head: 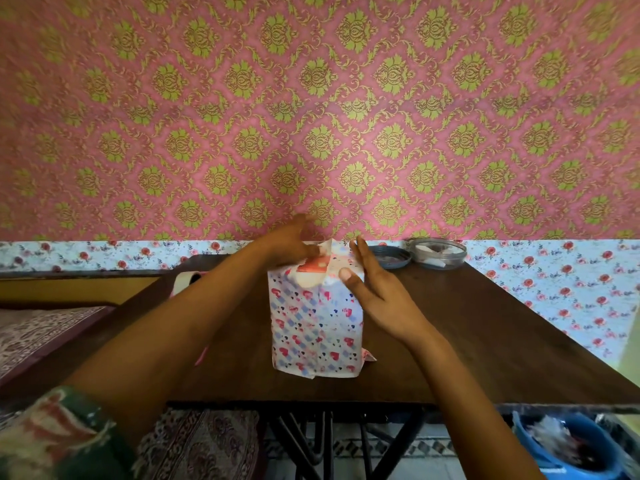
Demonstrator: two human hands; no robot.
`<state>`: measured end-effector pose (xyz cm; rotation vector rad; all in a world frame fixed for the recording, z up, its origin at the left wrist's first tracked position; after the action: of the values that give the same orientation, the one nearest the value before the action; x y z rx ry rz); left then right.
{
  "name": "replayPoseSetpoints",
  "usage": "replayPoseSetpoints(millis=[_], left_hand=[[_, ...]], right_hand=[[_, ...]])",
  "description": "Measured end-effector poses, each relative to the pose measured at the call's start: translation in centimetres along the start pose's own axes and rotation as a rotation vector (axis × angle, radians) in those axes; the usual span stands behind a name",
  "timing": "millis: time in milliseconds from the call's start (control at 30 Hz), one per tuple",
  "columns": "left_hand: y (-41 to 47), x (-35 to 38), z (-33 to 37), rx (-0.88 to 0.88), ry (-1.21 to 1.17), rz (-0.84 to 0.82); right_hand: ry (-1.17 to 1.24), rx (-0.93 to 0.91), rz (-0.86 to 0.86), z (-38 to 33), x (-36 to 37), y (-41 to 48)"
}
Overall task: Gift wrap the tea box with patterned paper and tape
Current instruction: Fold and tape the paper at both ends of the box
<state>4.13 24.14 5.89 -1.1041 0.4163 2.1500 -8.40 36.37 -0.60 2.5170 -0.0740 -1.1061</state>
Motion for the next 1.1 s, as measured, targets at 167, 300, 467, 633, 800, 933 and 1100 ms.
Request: replayPoseSetpoints(millis=[167, 300, 467, 633, 800, 933, 1100], left_hand=[[-2.5, -1.2, -1.8, 0.198, -0.438, 0.250], [-5.6, -2.4, -3.8, 0.308, -0.431, 0.219], [-8.1, -1.4, -5.2, 0.354, -0.322, 0.004], [-7.9, -0.4, -5.1, 0.378, -0.327, 0.040], [-6.7, 0.4, -4.4, 0.330, -0.409, 0.233], [-5.8, 0.8, -3.8, 0.285, -0.435, 0.257], [-5.7, 0.9, -3.7, 0.290, -0.415, 0.281]], right_hand=[[-0.132, -0.003, -0.100, 0.1, -0.8, 0.0], [-0.318, -0.098, 0.061, -0.3, -1.1, 0.4], [-0.204, -0.231, 0.263, -0.9, -0.8, 1.1], [-0.086, -0.225, 0.318, -1.3, -0.7, 1.1], [0.026, -0.175, 0.407, -1.5, -0.5, 1.3], [0.023, -0.073, 0.408, -1.4, -0.5, 2.1], [0.137, -0.064, 0.324, -1.1, -1.0, 2.7]])
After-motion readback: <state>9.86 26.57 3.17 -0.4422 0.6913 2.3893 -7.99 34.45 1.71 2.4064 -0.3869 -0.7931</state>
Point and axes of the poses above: each hand's wrist, its own y-axis towards the middle knuckle, its own x-axis out of the palm, z = x × y, the point moved 2 cm from there along y, towards the middle knuckle, and after that the axes turned 14 degrees about -z, right-handed, at the moved point
